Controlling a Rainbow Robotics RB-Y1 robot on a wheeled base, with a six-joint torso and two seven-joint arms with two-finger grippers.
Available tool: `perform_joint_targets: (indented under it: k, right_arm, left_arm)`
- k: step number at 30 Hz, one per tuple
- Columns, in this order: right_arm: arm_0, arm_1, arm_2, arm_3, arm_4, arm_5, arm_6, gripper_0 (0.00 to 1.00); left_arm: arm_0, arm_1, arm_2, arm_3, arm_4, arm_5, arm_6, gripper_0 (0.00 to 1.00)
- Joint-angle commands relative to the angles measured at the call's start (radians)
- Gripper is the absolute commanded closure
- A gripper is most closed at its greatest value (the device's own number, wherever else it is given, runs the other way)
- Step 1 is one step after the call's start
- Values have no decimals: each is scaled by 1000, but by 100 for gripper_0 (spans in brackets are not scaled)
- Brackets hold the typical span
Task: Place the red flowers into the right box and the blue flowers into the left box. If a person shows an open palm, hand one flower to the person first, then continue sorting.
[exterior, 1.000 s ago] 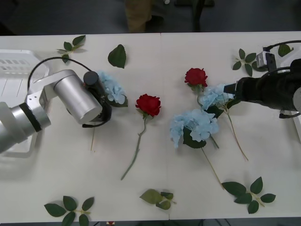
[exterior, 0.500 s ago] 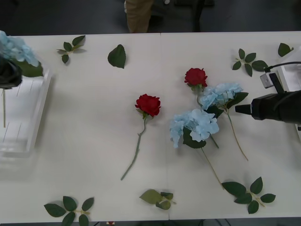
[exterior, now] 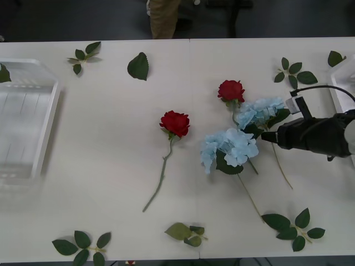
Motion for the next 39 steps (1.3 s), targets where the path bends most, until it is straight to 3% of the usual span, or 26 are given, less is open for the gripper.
perform_joint_targets:
  k: [1,10,12,13,14,15,16,17,20,23,25,27,31,39]
  right_arm:
    - [12,22,56,-13,39,-46,-5,0]
    - [12,22,71,-13,119,-32,-9,0]
    - [8,23,74,-13,137,-35,-11,14]
    - [6,25,74,-13,146,-37,-11,26]
    - [5,26,74,-13,149,-35,-11,31]
    - [3,31,74,-13,154,-35,-11,42]
    - [3,32,74,-13,155,-37,-12,44]
    - [2,35,76,-13,162,-37,-11,50]
    - [-3,37,83,-13,180,-40,-14,56]
    - [-11,38,123,-13,214,-84,-25,70]
    - [-14,38,141,-13,218,-107,-32,81]
    - [-15,38,148,-13,220,-118,-40,99]
    - [-21,37,146,-13,217,-118,-43,100]
    - [-24,14,10,-13,20,-77,-22,100]
  left_arm:
    - [94,-23,7,22,-5,-131,-91,100]
    - [163,-77,7,15,-28,-202,-105,100]
    - [177,-77,7,2,-28,-223,-108,98]
    - [181,-77,7,1,-28,-236,-110,92]
    - [184,-77,7,1,-28,-242,-110,88]
    - [187,-77,7,1,-28,-253,-108,70]
    - [189,-77,7,1,-26,-259,-108,45]
    - [192,-77,7,1,-26,-265,-105,1]
    - [192,-78,7,4,-22,-265,-102,0]
    - [192,-77,7,4,-5,-236,-88,0]
    - [184,-77,7,1,1,-203,-82,0]
    - [166,-77,18,-1,10,-136,-70,0]
    - [154,-77,70,-44,23,-3,-48,0]
    - [144,-92,151,-332,6,309,243,0]
